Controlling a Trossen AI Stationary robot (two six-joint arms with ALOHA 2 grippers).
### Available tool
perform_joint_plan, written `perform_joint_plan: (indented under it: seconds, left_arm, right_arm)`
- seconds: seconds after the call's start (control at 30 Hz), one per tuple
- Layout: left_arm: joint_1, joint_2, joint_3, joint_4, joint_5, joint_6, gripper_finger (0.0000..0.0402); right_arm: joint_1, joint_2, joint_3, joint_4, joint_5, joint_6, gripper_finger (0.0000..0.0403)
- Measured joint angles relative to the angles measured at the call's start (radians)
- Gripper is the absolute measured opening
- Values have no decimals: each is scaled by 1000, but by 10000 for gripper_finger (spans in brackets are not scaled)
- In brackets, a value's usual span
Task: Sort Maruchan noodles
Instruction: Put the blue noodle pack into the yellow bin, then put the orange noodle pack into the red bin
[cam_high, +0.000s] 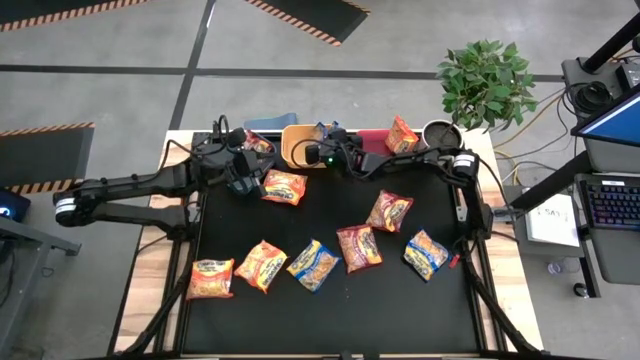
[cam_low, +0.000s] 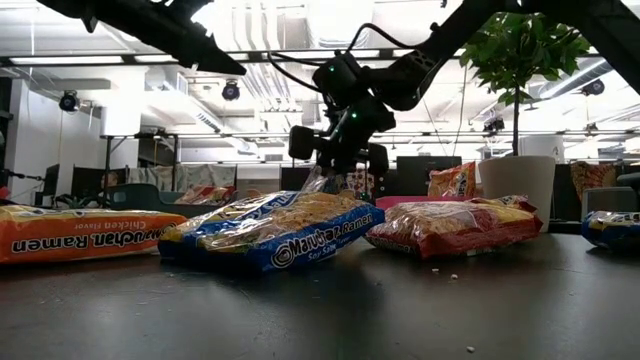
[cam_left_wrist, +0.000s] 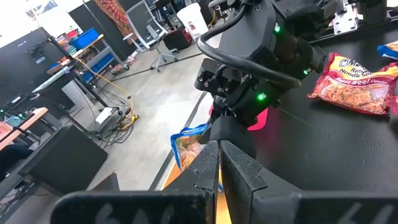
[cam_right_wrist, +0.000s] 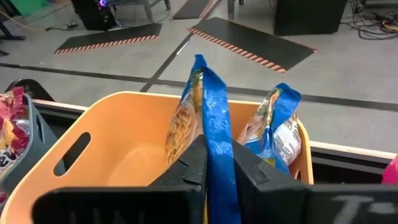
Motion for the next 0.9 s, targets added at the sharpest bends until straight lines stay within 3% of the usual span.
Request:
perform_joint_plan:
  seconds: [0.47,0.9]
  left_arm:
    - [0,0,0,0,0,0,0]
    - [0,0,0,-1,0,0,0]
  right_arm:
    - [0,-8,-1,3,1,-60,93]
    - [87,-197,-2,-141,-8,-256,80]
